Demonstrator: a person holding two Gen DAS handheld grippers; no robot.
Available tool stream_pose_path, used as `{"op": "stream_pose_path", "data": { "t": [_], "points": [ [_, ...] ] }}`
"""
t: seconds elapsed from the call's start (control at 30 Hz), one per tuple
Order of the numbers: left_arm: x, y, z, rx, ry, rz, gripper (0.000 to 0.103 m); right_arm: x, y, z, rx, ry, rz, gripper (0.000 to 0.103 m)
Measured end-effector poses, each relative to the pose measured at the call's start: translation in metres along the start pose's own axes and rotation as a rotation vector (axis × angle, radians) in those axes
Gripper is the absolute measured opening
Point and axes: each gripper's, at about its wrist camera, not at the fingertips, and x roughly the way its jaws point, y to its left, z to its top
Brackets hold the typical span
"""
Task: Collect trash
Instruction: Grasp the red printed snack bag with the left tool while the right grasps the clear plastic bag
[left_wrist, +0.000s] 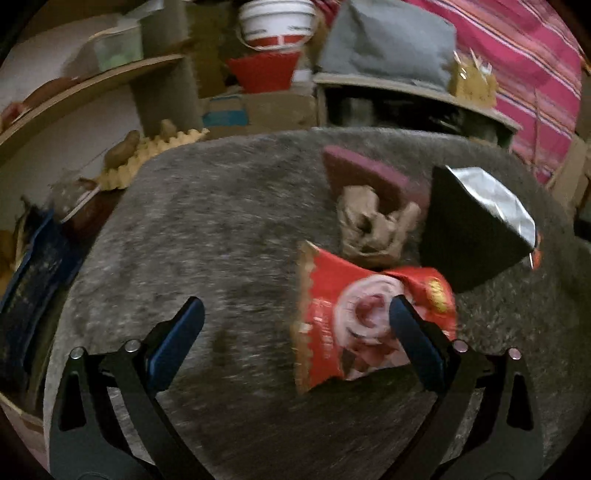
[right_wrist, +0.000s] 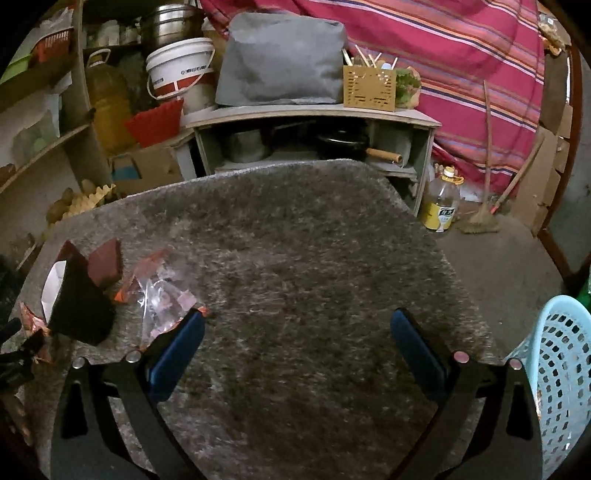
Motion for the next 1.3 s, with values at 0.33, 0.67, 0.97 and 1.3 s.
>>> {"op": "stream_pose_path", "data": {
  "t": [0.33, 0.67, 0.97, 1.3],
  "points": [
    [-0.009, -0.006, -0.006, 0.046, 0.005, -0.076, 0.022, 0.004, 0.03, -0.004, -0.08, 0.001, 0.008, 0.098],
    [-0.049, 0.03, -0.012, 0.004, -0.067, 0.004, 0.014, 0.01, 0.071, -0.004, -0.18, -0.006, 0.041, 0.098],
    [-0.059, 0.067, -0.011, -0.058, -0.101, 0.137, 0.014, 0.048, 0.096, -0.005, -0.25, 0.095, 0.083, 0.097],
    [-0.05, 0.08, -0.007, -0.111, -0.095, 0.169, 0.014, 0.048, 0.104, -0.011, -0.3, 0.107, 0.14, 0.047]
  ]
}}
